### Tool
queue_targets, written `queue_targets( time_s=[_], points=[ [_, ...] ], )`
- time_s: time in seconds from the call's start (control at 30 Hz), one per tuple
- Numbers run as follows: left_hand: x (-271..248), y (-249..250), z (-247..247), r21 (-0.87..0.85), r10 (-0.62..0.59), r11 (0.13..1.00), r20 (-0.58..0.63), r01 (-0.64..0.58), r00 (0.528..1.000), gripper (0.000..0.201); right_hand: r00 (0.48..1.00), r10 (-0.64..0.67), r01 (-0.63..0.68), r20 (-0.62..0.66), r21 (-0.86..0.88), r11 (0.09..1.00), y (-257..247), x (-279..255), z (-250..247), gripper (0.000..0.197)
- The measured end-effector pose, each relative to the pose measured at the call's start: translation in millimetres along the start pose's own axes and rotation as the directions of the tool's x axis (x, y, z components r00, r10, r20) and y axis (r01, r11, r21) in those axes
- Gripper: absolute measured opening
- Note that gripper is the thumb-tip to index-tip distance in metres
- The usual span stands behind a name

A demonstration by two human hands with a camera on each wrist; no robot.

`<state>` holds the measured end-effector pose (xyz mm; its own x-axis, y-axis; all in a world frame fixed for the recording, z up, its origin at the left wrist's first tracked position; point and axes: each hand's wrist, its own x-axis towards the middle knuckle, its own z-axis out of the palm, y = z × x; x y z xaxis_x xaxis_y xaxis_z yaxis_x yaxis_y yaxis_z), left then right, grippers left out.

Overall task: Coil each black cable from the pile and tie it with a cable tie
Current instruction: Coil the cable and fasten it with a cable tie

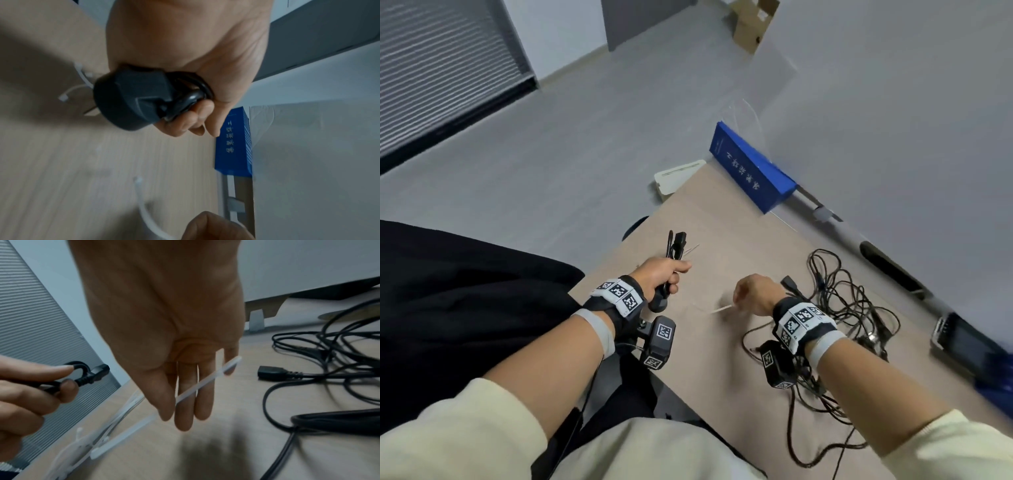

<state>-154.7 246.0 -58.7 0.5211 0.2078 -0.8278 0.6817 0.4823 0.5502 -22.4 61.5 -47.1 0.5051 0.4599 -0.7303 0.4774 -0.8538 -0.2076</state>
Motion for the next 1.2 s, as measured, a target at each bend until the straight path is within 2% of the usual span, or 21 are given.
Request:
queue_targets(
  time_s=[0.07, 0.2, 0.27, 0.4, 0.5, 0.63, 0.73, 0.83, 0.87, 0.93, 1.03, 1.07, 1.13, 1.2],
  points=[
    [-1.2, 0.9, 14.4, 0.027, -0.005, 1.000, 0.018, 0.004, 1.000, 0.016, 0.999, -0.031, 0.032, -0.015, 0.070, 0.997, 14.1, -7.8, -3.2, 0.019],
    [-8.0, 6.0, 46.9, 0.077, 0.012, 0.997, 0.084, -0.019, 0.996, 0.021, 0.985, -0.055, 0.088, -0.162, 0.208, 0.974, 39.7, -30.4, -7.2, 0.013],
    [-13.0, 11.0, 64.4, 0.093, 0.035, 0.995, 0.116, -0.046, 0.993, 0.023, 0.977, -0.031, 0.086, -0.209, 0.262, 0.961, 53.5, -41.1, -11.2, 0.011],
    [-25.1, 21.4, 101.6, 0.113, 0.079, 0.988, 0.204, -0.104, 0.976, 0.023, 0.962, 0.039, 0.061, -0.269, 0.356, 0.932, 81.3, -64.3, -19.9, 0.032],
    [-36.8, 27.5, 129.4, 0.141, 0.120, 0.976, 0.284, -0.165, 0.951, 0.022, 0.930, 0.134, 0.045, -0.342, 0.469, 0.882, 98.7, -78.1, -22.4, 0.028],
    [-56.0, 35.5, 168.7, 0.196, 0.173, 0.938, 0.451, -0.286, 0.876, 0.018, 0.871, 0.238, 0.071, -0.429, 0.590, 0.804, 124.6, -95.8, -25.0, 0.018],
    [-66.2, 37.1, 197.3, 0.249, 0.178, 0.893, 0.570, -0.375, 0.802, 0.014, 0.864, 0.221, 0.167, -0.453, 0.671, 0.722, 137.7, -106.1, -27.3, 0.011],
    [-75.8, 34.7, 220.6, 0.278, 0.139, 0.872, 0.648, -0.403, 0.749, 0.008, 0.864, 0.165, 0.330, -0.477, 0.781, 0.530, 145.2, -125.3, -28.0, 0.014],
    [-77.3, 35.0, 224.9, 0.294, 0.125, 0.859, 0.674, -0.420, 0.728, 0.011, 0.867, 0.135, 0.370, -0.479, 0.802, 0.470, 145.5, -131.0, -29.1, 0.017],
    [-77.7, 37.2, 230.1, 0.335, 0.088, 0.836, 0.700, -0.435, 0.709, 0.021, 0.873, 0.099, 0.402, -0.478, 0.819, 0.410, 149.7, -139.2, -31.0, 0.020],
    [-81.5, 44.1, 235.3, 0.407, 0.040, 0.815, 0.669, -0.412, 0.742, 0.007, 0.874, 0.077, 0.420, -0.479, 0.826, 0.376, 159.0, -147.4, -27.9, 0.016],
    [-83.1, 46.3, 236.8, 0.430, 0.037, 0.806, 0.650, -0.407, 0.759, 0.011, 0.875, 0.061, 0.425, -0.480, 0.822, 0.380, 161.1, -151.5, -26.4, 0.012],
    [-82.4, 49.4, 237.8, 0.451, 0.050, 0.796, 0.615, -0.403, 0.787, 0.021, 0.880, -0.005, 0.431, -0.475, 0.795, 0.426, 160.4, -158.2, -24.5, 0.011],
    [-84.7, 50.2, 239.3, 0.402, 0.080, 0.826, 0.611, -0.396, 0.788, 0.009, 0.884, -0.046, 0.434, -0.466, 0.779, 0.453, 157.5, -161.8, -22.9, 0.014]
  ],
)
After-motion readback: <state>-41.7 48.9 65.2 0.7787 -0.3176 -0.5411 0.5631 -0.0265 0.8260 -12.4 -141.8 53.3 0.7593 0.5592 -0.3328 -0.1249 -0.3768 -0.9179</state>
